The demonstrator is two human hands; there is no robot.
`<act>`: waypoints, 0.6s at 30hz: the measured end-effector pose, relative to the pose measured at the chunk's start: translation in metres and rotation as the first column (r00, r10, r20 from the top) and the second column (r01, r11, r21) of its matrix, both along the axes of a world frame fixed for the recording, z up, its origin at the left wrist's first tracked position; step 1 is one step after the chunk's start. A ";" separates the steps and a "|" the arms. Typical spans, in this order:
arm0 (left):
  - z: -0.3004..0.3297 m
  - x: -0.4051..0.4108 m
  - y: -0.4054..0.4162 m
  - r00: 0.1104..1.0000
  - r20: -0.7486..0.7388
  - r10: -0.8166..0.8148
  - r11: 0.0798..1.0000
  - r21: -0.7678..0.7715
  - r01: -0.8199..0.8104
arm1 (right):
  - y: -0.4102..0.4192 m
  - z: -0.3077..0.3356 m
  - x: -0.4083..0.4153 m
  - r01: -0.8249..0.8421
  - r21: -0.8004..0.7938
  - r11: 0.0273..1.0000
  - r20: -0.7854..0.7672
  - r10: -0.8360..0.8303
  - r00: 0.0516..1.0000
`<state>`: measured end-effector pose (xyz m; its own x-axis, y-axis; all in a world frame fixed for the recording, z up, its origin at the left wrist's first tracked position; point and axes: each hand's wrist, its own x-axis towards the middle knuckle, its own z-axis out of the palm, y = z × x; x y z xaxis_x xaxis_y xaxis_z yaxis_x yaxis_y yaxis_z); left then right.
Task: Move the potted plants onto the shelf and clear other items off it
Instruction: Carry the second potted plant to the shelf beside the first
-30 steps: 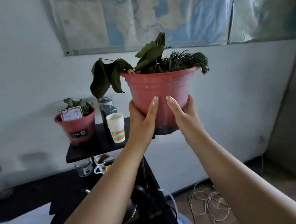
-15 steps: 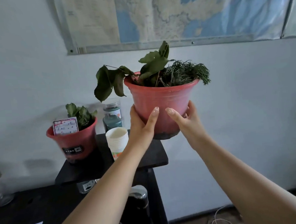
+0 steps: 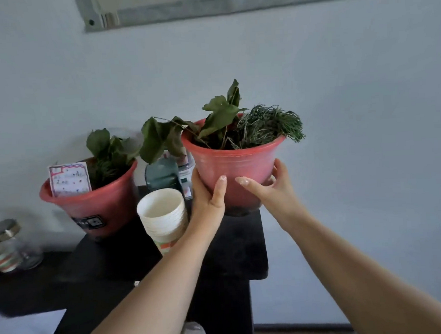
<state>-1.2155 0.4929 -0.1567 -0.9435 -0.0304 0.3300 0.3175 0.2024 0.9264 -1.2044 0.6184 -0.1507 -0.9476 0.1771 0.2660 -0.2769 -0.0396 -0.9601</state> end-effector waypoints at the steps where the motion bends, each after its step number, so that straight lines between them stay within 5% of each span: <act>1: -0.009 -0.006 0.003 0.999 0.009 0.037 0.999 0.005 -0.037 | 0.000 -0.008 -0.010 -0.012 -0.002 1.000 0.018 0.012 1.000; 8: -0.047 -0.019 0.003 0.996 0.040 0.082 0.995 0.052 -0.084 | -0.002 -0.053 -0.030 -0.029 0.009 1.000 0.105 0.028 0.994; 18: -0.059 -0.012 -0.017 0.993 0.048 0.110 0.992 -0.074 -0.107 | -0.019 -0.068 -0.026 -0.007 0.017 1.000 0.096 0.005 0.995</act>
